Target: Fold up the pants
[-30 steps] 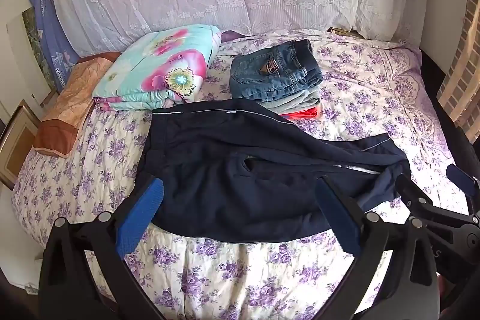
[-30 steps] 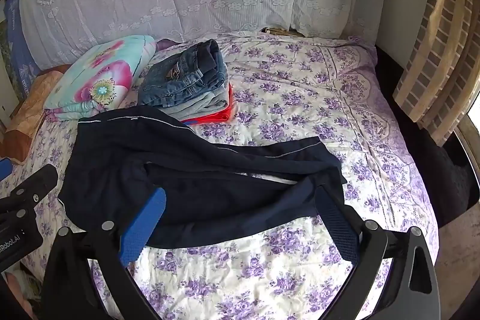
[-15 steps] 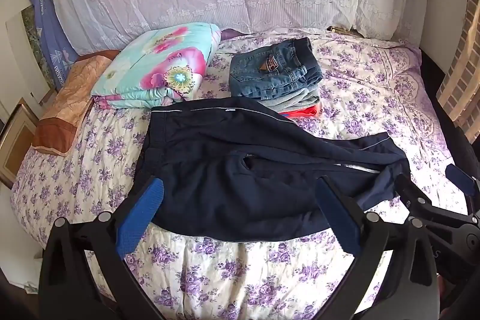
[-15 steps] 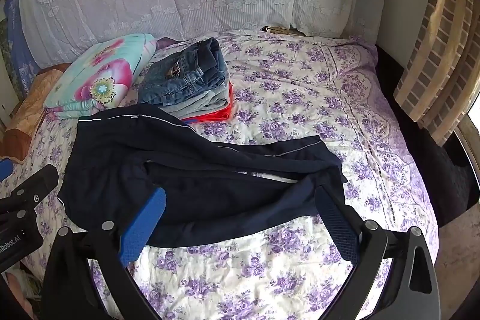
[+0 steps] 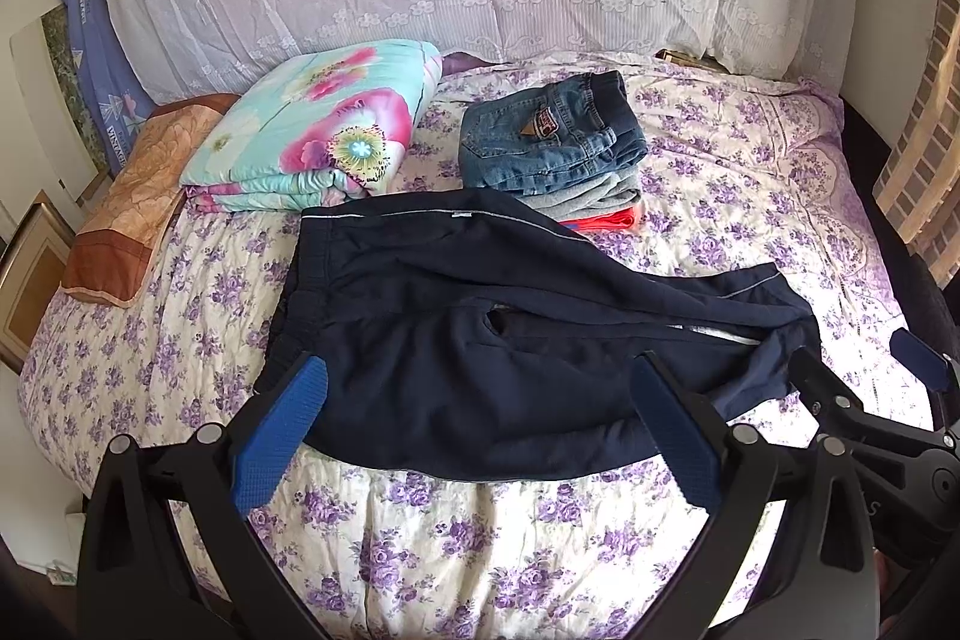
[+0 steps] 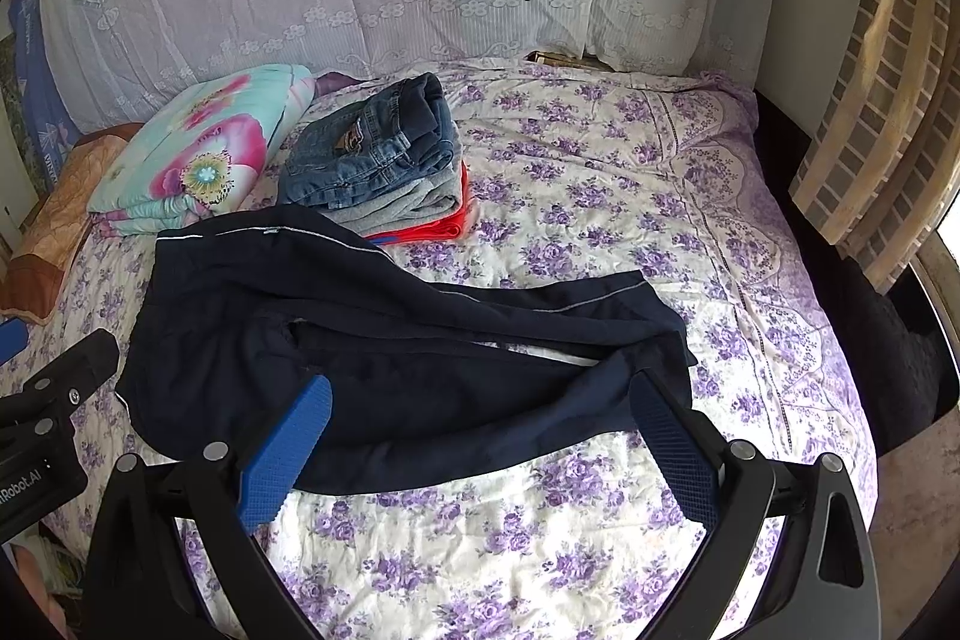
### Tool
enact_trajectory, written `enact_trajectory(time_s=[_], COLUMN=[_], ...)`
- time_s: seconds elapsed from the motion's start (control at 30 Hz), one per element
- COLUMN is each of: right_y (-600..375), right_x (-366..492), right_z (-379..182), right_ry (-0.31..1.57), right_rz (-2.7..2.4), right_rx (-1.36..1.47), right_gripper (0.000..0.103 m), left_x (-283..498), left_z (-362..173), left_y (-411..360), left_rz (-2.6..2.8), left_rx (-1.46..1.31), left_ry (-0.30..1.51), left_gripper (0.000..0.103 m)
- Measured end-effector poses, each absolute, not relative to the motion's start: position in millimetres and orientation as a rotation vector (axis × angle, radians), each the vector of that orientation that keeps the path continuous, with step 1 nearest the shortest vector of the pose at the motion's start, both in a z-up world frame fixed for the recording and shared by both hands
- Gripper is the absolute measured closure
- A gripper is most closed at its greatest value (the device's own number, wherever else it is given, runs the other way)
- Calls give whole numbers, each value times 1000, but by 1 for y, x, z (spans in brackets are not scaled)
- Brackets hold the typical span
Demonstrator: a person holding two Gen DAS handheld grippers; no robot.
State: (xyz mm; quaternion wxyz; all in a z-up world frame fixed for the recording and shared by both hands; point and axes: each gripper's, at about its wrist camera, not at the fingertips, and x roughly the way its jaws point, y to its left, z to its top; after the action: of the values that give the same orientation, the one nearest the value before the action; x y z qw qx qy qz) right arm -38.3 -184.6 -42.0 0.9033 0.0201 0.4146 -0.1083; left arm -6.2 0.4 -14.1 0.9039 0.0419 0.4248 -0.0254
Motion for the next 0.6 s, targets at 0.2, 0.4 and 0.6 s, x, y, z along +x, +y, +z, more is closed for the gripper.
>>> enact_trajectory(time_s=[0.2, 0.4, 0.6], right_y=[-185, -184, -184], right_x=[-38, -38, -35], right_z=[-42, -42, -44], right_ry=[857, 858, 863], right_rz=[-225, -225, -223], right_rx=[40, 37, 38], right_gripper=[4, 4, 4], left_x=[-6, -6, -5], left_z=[-14, -14, -16], left_y=[1, 1, 1], left_rz=[-54, -54, -53], left_rx=[87, 86, 85], left_ry=[879, 881, 883], left_gripper=[5, 5, 5])
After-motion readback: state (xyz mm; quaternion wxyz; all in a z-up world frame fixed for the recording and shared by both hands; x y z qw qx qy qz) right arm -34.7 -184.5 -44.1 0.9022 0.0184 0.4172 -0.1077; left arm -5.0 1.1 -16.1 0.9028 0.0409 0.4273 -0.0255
